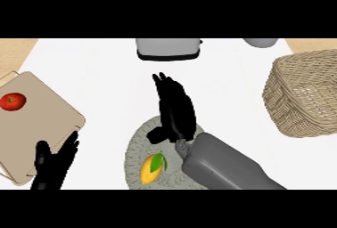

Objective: Pick the lemon from the placemat and place it in the basket

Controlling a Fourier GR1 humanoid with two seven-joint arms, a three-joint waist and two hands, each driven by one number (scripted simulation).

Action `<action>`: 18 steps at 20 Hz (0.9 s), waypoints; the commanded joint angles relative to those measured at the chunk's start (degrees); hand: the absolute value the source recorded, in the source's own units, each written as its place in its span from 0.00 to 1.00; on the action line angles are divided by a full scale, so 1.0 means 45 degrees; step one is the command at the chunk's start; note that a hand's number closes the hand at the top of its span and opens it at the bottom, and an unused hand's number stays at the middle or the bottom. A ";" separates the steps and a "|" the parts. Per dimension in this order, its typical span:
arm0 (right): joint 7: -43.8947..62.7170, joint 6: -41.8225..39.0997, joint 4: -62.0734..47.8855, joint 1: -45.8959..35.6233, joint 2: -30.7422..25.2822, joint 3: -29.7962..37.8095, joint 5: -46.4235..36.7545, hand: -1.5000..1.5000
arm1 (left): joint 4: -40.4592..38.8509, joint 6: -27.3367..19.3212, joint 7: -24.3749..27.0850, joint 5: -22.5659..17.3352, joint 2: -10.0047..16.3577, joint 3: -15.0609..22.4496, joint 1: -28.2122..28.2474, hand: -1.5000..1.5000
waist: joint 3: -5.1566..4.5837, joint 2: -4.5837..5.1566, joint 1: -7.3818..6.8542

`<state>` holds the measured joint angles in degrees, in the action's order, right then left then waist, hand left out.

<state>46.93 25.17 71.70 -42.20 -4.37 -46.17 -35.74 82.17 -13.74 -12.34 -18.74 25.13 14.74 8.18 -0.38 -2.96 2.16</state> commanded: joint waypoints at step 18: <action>0.8492 -0.8925 0.4046 -0.3165 0.0949 0.0889 0.3740 0.00 | -0.0206 0.0152 0.0245 -0.0131 -0.0117 -0.0310 0.0484 0.50 | 0.0037 0.0256 0.0275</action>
<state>70.20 -8.68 87.86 -55.16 -1.89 -42.15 -19.94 82.78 -13.03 -10.81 -19.30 25.20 13.14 9.93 0.17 -2.06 3.35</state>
